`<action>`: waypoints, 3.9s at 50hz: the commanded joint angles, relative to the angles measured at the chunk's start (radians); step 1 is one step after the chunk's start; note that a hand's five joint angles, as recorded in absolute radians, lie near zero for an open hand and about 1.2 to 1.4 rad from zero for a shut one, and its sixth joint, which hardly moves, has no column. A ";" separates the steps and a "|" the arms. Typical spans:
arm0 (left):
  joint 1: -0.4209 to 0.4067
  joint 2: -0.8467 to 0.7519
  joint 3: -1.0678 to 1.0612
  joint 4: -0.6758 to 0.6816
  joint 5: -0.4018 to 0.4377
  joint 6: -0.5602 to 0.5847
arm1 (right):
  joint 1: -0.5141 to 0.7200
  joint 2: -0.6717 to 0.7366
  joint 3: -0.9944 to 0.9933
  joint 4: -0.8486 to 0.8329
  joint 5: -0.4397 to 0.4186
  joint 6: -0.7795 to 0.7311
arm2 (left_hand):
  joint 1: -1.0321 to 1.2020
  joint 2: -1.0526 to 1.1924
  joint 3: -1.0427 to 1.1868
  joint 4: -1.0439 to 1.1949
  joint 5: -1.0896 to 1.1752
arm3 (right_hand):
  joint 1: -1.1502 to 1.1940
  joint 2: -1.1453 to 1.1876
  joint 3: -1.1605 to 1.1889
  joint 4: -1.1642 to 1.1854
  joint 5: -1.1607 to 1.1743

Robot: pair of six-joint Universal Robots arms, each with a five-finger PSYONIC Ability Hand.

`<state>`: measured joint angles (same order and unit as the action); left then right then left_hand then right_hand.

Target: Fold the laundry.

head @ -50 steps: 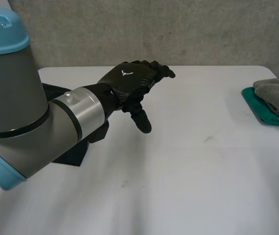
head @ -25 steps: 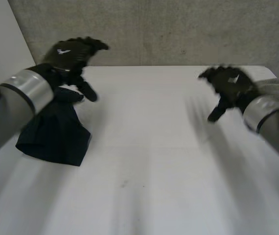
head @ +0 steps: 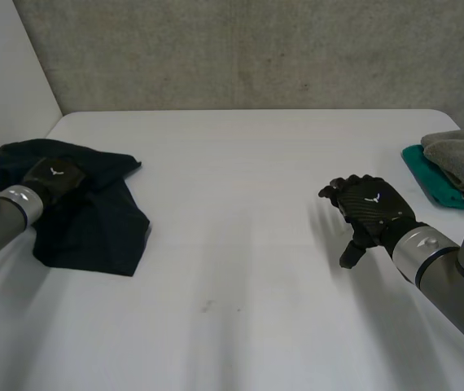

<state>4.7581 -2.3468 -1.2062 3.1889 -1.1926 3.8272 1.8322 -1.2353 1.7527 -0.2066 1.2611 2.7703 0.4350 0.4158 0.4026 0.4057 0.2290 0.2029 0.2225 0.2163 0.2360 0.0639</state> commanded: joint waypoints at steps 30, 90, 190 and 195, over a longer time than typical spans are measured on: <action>-0.781 0.300 -0.233 0.129 -0.048 -0.683 | -0.077 -0.047 -0.009 0.003 0.069 -0.006 | -0.083 -0.064 -0.051 -0.054 -0.052 | -0.028 -0.048 -0.042 -0.061 -0.064; -0.418 0.110 0.111 0.060 -0.202 -0.511 | 0.185 0.688 -1.234 0.480 0.043 0.101 | 0.961 0.980 0.994 0.991 0.993 | 1.193 1.174 1.180 1.160 1.158; -0.271 0.293 -0.418 0.267 -0.173 -0.620 | 0.400 0.243 -0.170 -0.129 0.270 -0.436 | -0.113 -0.094 -0.080 -0.084 -0.081 | 1.193 1.174 1.180 1.160 1.158; -0.274 0.297 -0.431 0.267 -0.171 -0.620 | 0.348 0.054 -0.079 -0.106 0.271 -0.442 | -0.116 -0.097 -0.083 -0.087 -0.084 | 1.193 1.174 1.180 1.160 1.158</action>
<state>4.4876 -2.0587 -1.6195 3.4563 -1.3647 3.2074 2.2295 -0.9893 1.5790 -0.3405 1.5346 2.3304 0.2871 0.2756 0.2786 0.2760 0.0936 0.8928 1.1655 1.1536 1.1881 0.9358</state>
